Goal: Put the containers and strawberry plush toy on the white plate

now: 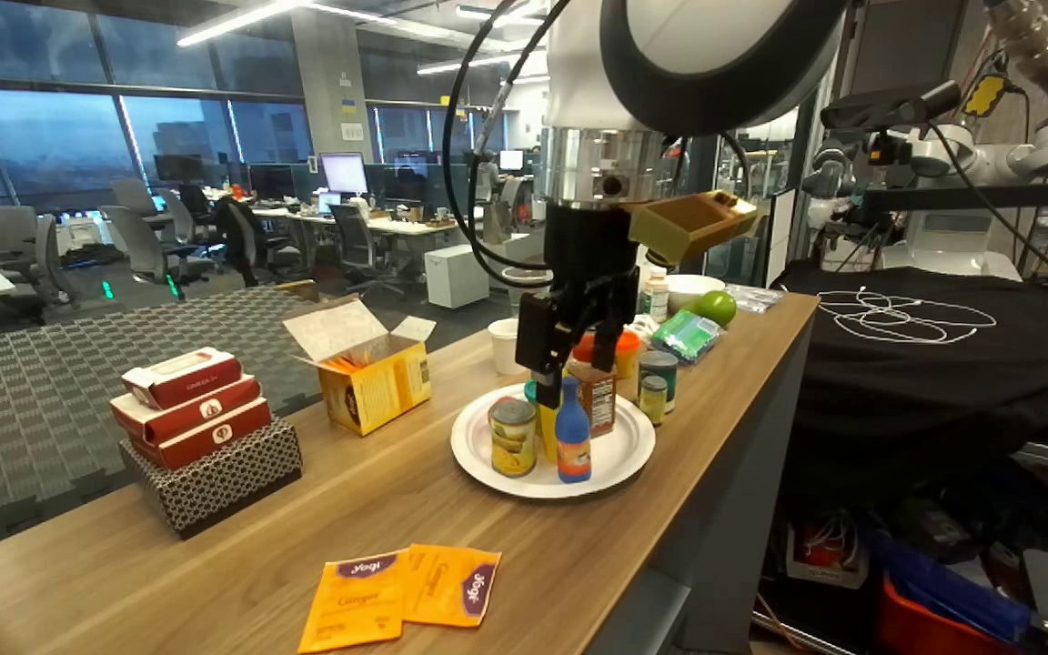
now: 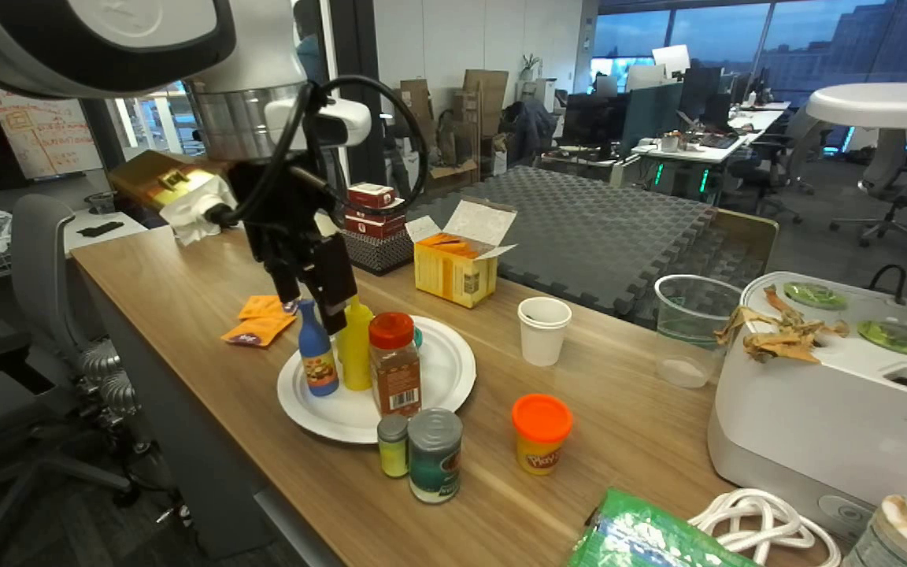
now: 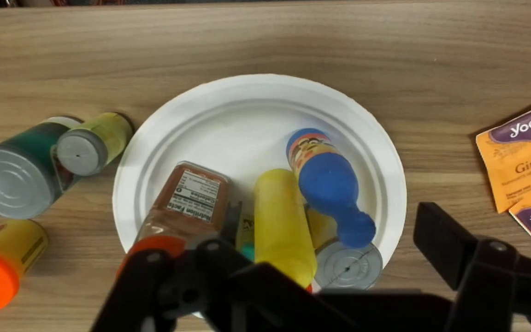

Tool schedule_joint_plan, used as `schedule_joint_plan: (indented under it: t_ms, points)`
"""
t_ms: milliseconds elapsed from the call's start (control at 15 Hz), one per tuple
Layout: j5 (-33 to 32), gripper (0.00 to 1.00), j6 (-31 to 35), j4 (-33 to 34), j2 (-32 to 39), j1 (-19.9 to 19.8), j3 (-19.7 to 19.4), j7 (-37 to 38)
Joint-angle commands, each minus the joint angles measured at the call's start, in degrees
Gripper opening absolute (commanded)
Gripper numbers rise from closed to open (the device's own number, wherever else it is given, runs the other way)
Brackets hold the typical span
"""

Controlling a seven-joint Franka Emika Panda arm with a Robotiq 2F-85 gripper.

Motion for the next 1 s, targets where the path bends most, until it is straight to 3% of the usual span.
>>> schedule_joint_plan:
  t_ms: [0, 267, 733, 933]
  points:
    - [0.14, 1.0, 0.36, 0.27, -1.26, -0.6, 0.31, -0.36]
    - [-1.93, 1.0, -1.69, 2.13, -2.7, -1.1, -0.9, 1.93]
    - [0.28, 1.0, -2.49, 5.54, -3.04, -4.83, -4.17, 8.42]
    - [-0.75, 1.0, -2.51, 5.38, -2.75, -6.06, -5.95, 14.72]
